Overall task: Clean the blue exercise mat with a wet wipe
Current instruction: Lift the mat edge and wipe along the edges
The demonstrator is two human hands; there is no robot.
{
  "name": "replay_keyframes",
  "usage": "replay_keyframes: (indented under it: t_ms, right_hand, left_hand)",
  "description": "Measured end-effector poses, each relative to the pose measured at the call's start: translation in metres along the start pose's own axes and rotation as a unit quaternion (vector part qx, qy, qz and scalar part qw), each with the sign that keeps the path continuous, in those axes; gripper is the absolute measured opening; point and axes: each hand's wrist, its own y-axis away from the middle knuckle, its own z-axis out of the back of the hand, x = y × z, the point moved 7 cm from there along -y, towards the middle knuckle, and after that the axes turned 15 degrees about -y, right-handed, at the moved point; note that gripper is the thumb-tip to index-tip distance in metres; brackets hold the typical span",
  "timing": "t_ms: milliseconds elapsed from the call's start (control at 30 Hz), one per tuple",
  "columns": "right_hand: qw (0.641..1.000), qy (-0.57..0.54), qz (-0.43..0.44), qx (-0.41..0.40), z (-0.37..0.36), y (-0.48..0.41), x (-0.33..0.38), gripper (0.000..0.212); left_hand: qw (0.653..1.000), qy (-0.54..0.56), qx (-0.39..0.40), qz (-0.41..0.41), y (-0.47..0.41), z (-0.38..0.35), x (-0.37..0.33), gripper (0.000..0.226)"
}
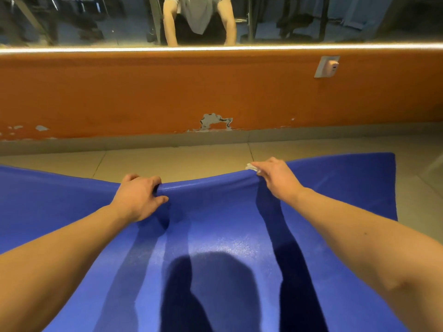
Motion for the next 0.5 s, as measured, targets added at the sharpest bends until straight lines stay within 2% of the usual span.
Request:
replay_keyframes:
  t_ms: [133,333,500]
  right_hand:
    - [0.999,-0.036,0.03,-0.012,0.005,0.016,0.008,0.028]
    - [0.994,-0.061,0.078,-0.035,-0.003,0.032,0.032,0.028]
    - [0.989,-0.023,0.137,-0.04,0.005,0.035,0.033,0.01]
  left_hand:
    - [1.0,0.016,0.015,0.003,-0.012,0.007,-0.023,0.033]
    - [0.991,0.069,0.004,-0.116,-0.039,0.034,-0.152,0.038]
    - [0.997,0.055,0.006,-0.057,-0.05,0.04,-0.177,0.025]
